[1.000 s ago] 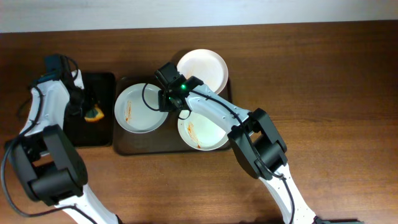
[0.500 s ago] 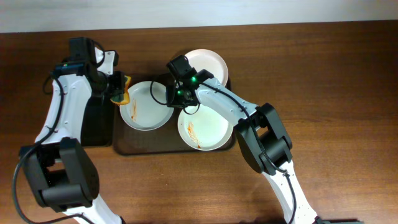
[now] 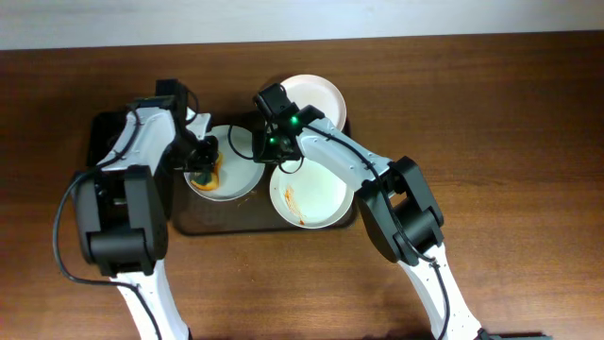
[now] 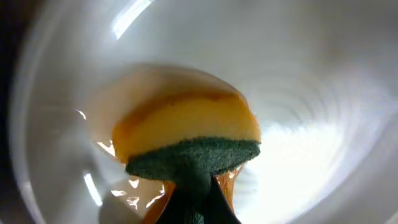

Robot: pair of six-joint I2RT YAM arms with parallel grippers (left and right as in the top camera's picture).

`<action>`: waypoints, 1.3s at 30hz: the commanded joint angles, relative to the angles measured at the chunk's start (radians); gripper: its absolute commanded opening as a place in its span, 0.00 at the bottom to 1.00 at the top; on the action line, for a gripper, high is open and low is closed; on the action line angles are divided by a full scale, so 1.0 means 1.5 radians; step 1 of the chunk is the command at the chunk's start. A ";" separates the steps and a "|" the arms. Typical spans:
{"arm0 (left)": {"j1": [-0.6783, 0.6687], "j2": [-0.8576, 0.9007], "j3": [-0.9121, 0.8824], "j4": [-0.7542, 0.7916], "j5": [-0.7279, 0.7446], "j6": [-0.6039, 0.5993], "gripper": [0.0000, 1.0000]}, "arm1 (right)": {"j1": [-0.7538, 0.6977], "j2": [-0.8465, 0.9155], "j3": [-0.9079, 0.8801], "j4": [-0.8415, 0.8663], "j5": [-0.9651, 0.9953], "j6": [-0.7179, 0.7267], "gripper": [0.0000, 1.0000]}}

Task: Clean dirty plates on tray and stack at the side
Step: 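Carry the sponge with the left gripper onto the held plate, then scrub the plate surface with the sponge while right gripper holds it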

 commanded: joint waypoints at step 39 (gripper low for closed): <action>-0.012 0.035 0.006 -0.046 -0.132 -0.171 0.01 | -0.002 0.003 0.011 -0.003 -0.011 0.001 0.04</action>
